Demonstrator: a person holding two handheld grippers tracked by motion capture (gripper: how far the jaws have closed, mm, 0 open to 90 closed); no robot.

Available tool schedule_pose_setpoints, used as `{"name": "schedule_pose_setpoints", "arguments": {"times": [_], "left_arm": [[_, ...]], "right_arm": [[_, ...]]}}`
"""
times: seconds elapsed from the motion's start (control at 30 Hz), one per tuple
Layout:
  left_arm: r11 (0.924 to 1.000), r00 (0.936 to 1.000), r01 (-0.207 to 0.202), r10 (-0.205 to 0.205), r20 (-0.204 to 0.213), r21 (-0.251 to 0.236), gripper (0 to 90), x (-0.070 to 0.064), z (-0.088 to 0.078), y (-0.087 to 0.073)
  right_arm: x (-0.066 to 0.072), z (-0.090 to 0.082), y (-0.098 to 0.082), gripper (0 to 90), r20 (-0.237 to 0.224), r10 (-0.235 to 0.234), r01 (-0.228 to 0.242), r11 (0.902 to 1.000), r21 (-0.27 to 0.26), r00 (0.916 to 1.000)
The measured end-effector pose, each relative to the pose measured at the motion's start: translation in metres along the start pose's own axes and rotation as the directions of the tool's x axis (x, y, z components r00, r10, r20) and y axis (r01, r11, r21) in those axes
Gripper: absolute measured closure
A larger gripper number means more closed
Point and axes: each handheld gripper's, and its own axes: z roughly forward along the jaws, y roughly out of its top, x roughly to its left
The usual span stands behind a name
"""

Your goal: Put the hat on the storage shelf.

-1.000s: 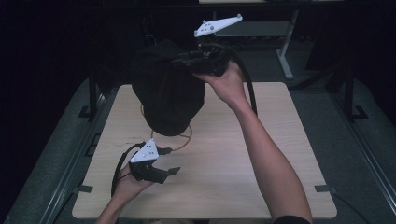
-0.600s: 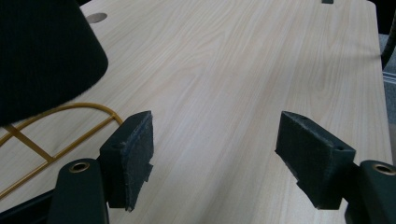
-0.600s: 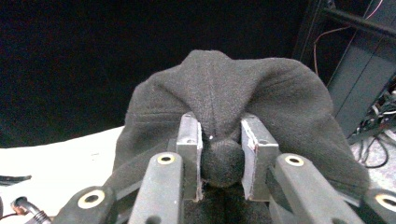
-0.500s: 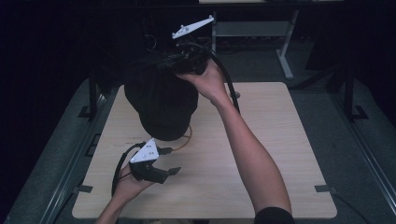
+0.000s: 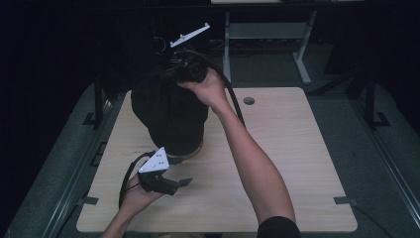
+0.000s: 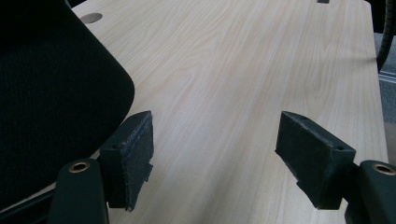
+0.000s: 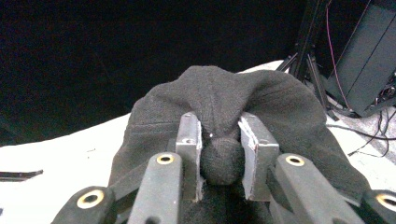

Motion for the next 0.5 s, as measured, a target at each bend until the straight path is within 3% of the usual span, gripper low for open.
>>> {"name": "schedule_pose_setpoints", "arguments": {"times": [0.33,0.5], "left_arm": [[1.0,1.0,-0.005,0.004,0.007,0.004,27.1,-0.001,0.003,0.0],[0.9996,0.9998,-0.02,0.02,0.004,0.022,27.2,-0.002,0.003,0.0]], "right_arm": [[-0.007,0.012,-0.005,70.6,-0.003,0.029,-0.029,0.999,0.035,0.9996],[-0.002,0.018,-0.005,62.8,-0.001,0.022,-0.022,0.9967,0.078,0.9998]]}}
